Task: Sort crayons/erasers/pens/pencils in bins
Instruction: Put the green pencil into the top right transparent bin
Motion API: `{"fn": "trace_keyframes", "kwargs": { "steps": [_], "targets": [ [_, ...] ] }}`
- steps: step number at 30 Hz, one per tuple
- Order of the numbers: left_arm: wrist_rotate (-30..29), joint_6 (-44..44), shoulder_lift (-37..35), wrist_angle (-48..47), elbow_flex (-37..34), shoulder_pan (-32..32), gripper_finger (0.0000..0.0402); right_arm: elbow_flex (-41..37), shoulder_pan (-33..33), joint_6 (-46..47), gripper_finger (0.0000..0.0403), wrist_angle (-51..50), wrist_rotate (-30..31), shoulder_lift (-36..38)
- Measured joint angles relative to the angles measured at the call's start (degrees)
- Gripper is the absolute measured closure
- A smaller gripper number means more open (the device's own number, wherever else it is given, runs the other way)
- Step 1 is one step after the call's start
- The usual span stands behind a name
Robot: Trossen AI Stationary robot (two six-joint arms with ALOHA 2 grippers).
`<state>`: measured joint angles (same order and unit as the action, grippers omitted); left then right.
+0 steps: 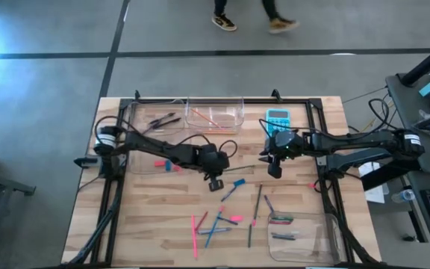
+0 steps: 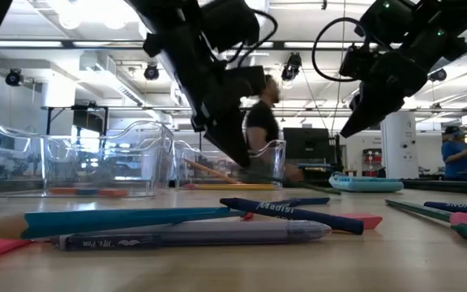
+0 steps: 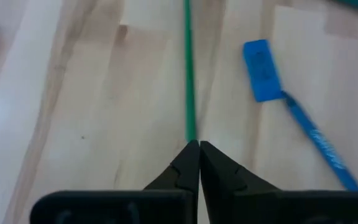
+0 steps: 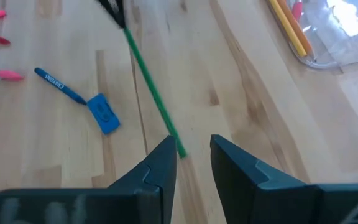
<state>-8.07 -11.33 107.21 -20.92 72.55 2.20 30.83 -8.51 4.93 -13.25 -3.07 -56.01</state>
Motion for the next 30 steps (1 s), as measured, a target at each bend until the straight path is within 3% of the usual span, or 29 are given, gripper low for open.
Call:
{"fn": "trace_keyframes", "kwargs": {
  "steps": [10,19,23,30],
  "targets": [
    [-1.5,0.3,-3.0,0.1,0.1,0.5,0.0400,0.0,0.0,-1.9,0.0304,0.8,-0.7,-0.6],
    [2.6,-0.3,-3.0,0.4,-1.2,1.4,0.0401,0.0,0.8,-4.4,0.0222,3.8,-6.3,-11.7],
    [3.0,-0.8,-2.1,1.1,-2.5,2.2,0.0399,0.1,2.2,-7.0,0.0208,5.5,-6.4,-16.9],
    [3.1,-1.8,2.7,4.5,-2.9,2.3,0.0321,1.0,2.8,-7.4,0.0219,6.2,-6.4,-23.0]
  ]
}}
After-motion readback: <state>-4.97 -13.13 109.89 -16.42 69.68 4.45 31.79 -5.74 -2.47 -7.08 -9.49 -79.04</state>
